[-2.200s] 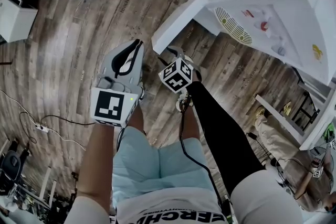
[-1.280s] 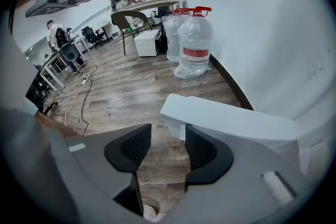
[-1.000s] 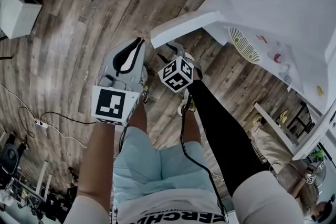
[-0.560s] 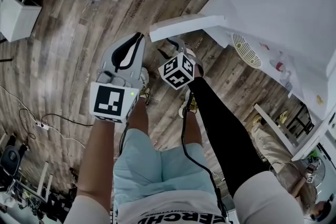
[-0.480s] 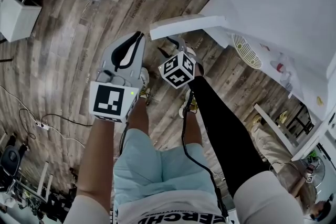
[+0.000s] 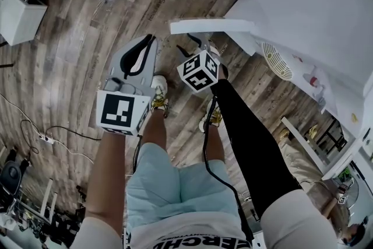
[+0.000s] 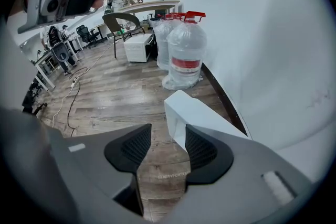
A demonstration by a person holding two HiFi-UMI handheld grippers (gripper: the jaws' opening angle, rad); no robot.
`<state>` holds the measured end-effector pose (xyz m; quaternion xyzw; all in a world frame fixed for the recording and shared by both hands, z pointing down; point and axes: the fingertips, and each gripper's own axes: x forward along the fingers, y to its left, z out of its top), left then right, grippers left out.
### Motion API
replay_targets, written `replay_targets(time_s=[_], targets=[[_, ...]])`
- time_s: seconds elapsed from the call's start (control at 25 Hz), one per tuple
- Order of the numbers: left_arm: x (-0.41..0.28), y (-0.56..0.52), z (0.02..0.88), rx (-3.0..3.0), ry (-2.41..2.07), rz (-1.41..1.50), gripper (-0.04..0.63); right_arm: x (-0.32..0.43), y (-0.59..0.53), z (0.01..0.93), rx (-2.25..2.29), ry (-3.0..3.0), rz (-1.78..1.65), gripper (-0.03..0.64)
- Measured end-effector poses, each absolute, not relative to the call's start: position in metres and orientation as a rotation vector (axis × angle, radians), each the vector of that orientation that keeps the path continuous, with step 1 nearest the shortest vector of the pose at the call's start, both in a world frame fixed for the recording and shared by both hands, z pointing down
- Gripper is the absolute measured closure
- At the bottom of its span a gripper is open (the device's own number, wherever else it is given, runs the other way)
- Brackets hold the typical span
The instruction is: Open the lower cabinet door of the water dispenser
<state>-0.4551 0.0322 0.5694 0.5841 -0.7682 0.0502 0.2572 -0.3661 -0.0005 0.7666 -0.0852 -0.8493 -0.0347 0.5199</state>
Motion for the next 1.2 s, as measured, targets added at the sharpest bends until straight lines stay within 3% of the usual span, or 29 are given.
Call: replay_targets(time_s=[1.2], targets=[[-0.46, 0.036, 0.568, 1.615, -2.065, 0.136, 0.538, -0.375, 0.011, 0.762, -0.189, -2.043, -0.067, 0.419]])
